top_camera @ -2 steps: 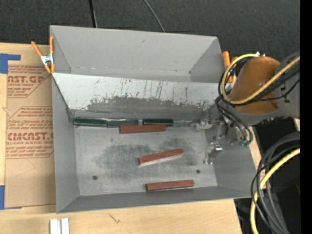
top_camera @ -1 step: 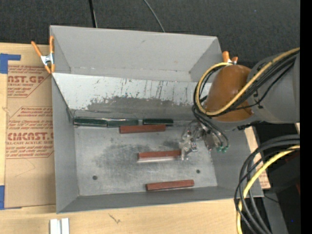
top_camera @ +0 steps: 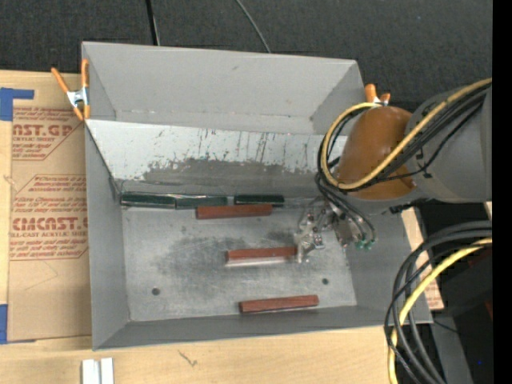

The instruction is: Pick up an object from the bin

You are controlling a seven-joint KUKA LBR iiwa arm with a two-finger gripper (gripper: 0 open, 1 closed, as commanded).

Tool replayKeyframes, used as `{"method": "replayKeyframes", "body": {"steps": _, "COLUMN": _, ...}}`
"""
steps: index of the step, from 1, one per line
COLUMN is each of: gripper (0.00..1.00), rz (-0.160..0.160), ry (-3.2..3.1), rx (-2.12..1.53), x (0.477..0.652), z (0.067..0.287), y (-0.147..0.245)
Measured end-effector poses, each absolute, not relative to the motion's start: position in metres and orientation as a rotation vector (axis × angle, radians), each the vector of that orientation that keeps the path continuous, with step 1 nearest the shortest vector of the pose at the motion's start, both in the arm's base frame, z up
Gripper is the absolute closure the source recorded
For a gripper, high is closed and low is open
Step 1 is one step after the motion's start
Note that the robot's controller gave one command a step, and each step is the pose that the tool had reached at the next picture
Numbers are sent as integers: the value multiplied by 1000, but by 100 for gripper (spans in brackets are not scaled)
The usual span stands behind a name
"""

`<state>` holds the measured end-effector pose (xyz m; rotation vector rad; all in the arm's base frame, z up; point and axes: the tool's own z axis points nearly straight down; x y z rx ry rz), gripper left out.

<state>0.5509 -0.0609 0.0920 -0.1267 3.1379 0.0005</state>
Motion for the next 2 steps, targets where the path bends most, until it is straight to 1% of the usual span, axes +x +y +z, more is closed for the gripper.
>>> {"method": "replayKeyframes", "body": {"steps": 1, "gripper": 100, "rz": -1, "ry": 3136, "rx": -146, "x": 535, "z": 200, "y": -79}}
{"method": "replayKeyframes", "body": {"steps": 2, "gripper": 100, "rz": -1, "ry": 3136, "rx": -147, "x": 535, "z": 200, "y": -79}}
